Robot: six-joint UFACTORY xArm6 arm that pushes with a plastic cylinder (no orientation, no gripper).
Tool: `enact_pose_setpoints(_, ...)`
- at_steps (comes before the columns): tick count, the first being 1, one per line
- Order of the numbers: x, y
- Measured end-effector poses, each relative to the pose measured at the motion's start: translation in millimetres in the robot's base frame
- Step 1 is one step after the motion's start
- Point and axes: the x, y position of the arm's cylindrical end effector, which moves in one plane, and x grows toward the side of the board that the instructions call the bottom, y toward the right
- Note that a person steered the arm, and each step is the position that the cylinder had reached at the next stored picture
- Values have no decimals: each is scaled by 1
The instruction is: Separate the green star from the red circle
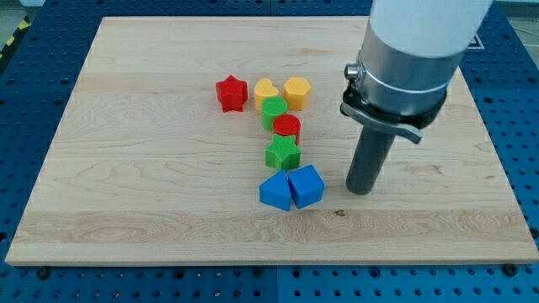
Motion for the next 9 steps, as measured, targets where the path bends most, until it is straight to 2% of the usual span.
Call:
enact_pose_setpoints(4, -43, -61)
enact_pose_setpoints(6, -46, -91)
enact_pose_setpoints(9, -48, -106)
